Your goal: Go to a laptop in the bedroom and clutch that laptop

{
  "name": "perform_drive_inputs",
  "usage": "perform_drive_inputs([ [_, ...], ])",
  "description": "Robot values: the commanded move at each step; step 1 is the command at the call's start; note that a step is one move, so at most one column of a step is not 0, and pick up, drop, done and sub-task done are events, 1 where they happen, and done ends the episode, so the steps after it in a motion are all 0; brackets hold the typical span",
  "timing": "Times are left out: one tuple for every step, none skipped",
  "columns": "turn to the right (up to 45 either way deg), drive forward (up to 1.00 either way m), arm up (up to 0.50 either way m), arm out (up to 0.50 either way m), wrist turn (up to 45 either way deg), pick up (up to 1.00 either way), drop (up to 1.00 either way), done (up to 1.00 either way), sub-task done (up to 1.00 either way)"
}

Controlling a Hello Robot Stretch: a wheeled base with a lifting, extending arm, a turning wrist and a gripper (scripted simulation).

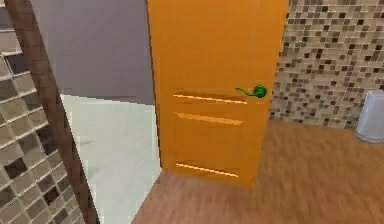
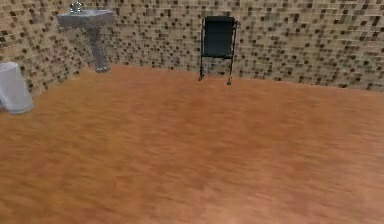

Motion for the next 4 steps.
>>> perform_drive_inputs([
  [0.0,1.0,0.0,0.0,0.0,0.0,0.0,0.0,0.0],
  [-45.0,0.0,0.0,0.0,0.0,0.0,0.0,0.0,0.0],
  [-36.0,0.0,0.0,0.0,0.0,0.0,0.0,0.0,0.0],
  [0.0,0.75,0.0,0.0,0.0,0.0,0.0,0.0,0.0],
])
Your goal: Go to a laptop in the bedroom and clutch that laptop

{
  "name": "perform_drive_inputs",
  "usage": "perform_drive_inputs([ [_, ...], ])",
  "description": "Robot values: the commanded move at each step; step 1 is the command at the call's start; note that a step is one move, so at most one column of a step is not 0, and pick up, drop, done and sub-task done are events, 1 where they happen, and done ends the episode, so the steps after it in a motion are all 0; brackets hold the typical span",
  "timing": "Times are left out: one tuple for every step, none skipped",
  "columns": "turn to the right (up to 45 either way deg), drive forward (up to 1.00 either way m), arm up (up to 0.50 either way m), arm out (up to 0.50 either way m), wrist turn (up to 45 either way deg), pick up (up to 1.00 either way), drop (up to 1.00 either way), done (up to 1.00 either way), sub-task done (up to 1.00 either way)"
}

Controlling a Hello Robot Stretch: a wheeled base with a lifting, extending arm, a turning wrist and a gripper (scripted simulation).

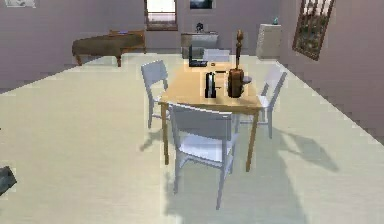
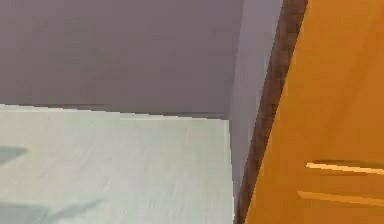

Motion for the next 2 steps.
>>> perform_drive_inputs([
  [-27.0,0.0,0.0,0.0,0.0,0.0,0.0,0.0,0.0],
  [0.0,1.0,0.0,0.0,0.0,0.0,0.0,0.0,0.0],
])
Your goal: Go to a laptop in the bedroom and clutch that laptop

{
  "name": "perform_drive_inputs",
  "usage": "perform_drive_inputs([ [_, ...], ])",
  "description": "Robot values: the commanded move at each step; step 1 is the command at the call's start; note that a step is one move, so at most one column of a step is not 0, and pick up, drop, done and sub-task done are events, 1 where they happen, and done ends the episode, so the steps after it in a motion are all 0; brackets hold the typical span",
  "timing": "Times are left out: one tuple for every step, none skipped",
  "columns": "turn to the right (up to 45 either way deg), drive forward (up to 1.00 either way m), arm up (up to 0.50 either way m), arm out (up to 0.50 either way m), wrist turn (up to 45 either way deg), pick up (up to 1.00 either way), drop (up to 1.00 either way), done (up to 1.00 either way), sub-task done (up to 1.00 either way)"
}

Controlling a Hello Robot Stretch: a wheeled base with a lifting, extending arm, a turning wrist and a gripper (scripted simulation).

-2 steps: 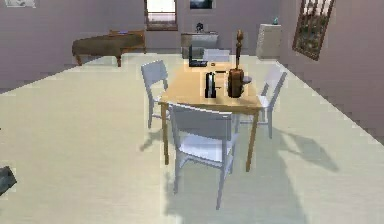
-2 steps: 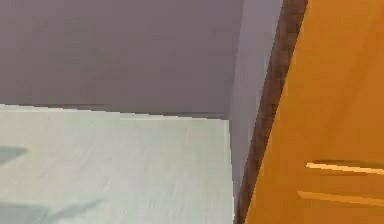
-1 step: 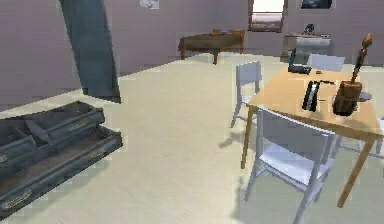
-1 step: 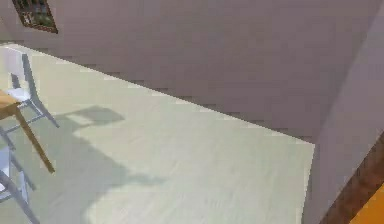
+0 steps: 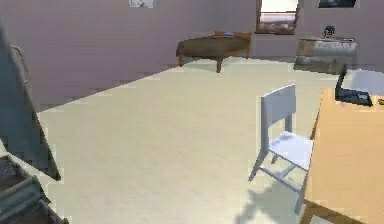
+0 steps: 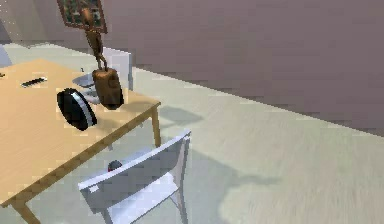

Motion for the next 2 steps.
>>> perform_drive_inputs([
  [-9.0,0.0,0.0,0.0,0.0,0.0,0.0,0.0,0.0],
  [0.0,0.3,0.0,0.0,0.0,0.0,0.0,0.0,0.0],
])
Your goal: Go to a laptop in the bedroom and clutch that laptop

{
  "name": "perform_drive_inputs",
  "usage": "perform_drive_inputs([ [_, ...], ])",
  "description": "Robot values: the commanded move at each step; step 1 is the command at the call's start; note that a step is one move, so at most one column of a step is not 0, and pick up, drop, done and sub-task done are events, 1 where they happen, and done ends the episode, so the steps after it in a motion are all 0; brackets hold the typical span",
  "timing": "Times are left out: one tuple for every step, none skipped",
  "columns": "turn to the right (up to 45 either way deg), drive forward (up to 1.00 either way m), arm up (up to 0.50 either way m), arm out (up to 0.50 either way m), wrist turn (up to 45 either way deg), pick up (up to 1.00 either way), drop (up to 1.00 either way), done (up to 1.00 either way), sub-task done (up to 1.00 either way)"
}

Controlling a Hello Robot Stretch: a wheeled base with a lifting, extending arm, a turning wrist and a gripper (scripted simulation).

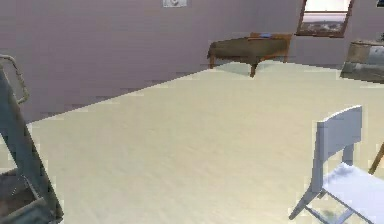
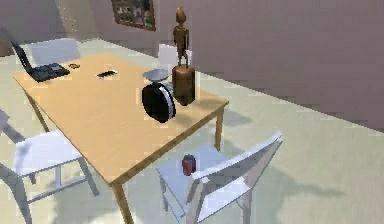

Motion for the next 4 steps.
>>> perform_drive_inputs([
  [12.0,0.0,0.0,0.0,0.0,0.0,0.0,0.0,0.0],
  [3.0,0.0,0.0,0.0,0.0,0.0,0.0,0.0,0.0],
  [-12.0,0.0,0.0,0.0,0.0,0.0,0.0,0.0,0.0],
  [0.0,0.45,0.0,0.0,0.0,0.0,0.0,0.0,0.0],
])
